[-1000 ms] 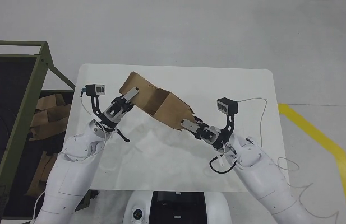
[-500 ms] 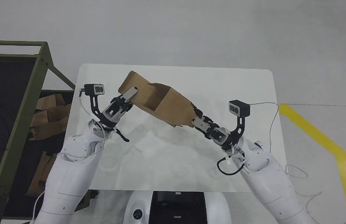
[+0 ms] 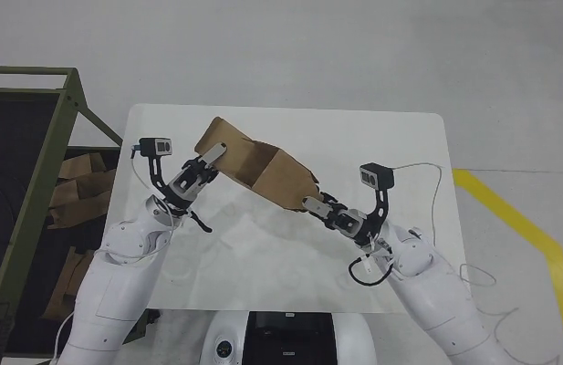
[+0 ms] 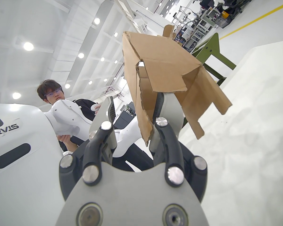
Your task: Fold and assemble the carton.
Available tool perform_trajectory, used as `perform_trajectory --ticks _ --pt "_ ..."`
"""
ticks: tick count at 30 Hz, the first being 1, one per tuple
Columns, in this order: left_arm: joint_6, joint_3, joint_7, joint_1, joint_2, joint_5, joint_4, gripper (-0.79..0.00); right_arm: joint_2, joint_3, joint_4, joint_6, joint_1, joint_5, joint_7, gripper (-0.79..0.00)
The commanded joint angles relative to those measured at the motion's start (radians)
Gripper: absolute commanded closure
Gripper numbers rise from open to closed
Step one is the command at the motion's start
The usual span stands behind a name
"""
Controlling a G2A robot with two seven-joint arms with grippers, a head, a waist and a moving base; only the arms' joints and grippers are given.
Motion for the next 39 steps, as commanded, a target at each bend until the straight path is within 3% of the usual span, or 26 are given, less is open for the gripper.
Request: perform_trajectory --ticks 1,22,28,37,39 --pt "0.0 0.002 -0.001 -0.001 0.0 0.002 0.0 0.0 -0.002 -0.003 0.001 -0.001 0.003 -0.005 -0.008 -0.311" --pt "-0.003 0.001 0.002 0.003 -0.003 0.005 0.004 0.0 -0.026 -0.066 0.015 -0.022 0.038 -0.005 -0.061 -0.268" --pt "-0.003 0.001 0.003 0.004 -0.004 0.006 0.003 0.0 -0.03 -0.074 0.022 -0.036 0.045 0.007 -0.06 -0.203" --pt "-0.008 -0.002 0.006 0.005 -0.005 0.004 0.008 0.0 -0.031 -0.067 0.024 -0.042 0.039 0.017 -0.059 -0.182" --pt "-0.009 -0.002 0.006 0.005 -0.005 0.004 0.008 0.0 -0.031 -0.066 0.023 -0.043 0.038 0.018 -0.057 -0.129"
